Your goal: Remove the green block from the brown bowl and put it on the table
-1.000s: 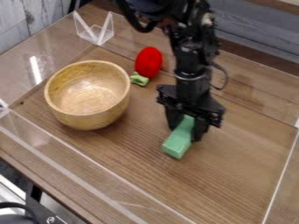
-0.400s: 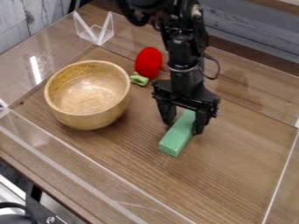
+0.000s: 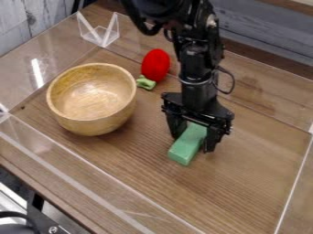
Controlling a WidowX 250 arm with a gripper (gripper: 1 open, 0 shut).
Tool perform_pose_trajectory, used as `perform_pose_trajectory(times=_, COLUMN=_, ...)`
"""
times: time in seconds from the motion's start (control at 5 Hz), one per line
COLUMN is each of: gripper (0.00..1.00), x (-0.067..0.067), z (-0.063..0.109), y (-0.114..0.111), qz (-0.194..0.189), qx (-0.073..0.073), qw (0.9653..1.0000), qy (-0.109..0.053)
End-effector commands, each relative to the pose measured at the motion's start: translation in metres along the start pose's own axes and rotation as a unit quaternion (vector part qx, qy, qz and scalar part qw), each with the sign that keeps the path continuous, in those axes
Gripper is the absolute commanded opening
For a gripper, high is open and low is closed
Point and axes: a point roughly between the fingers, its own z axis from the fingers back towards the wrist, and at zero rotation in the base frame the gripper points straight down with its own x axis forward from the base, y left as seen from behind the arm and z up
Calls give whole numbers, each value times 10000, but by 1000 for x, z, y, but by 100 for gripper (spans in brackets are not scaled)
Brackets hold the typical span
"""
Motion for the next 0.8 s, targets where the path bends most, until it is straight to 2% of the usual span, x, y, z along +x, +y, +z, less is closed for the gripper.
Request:
perform_pose_trajectory(times=0.0, gripper=100, x=11, z=16, y=-9, qz=114, qx=-50, qw=9995, qy=-296)
perform_pose_trajectory(times=0.4, gripper=100, x=24, z=54, y=-13, qz=-466, qx=-193, qw=9971, qy=-564)
perform_pose_trajectory(times=0.6, gripper=100, x=36, z=70, y=-10, qz=-647, qx=-211, qw=9950, qy=-736)
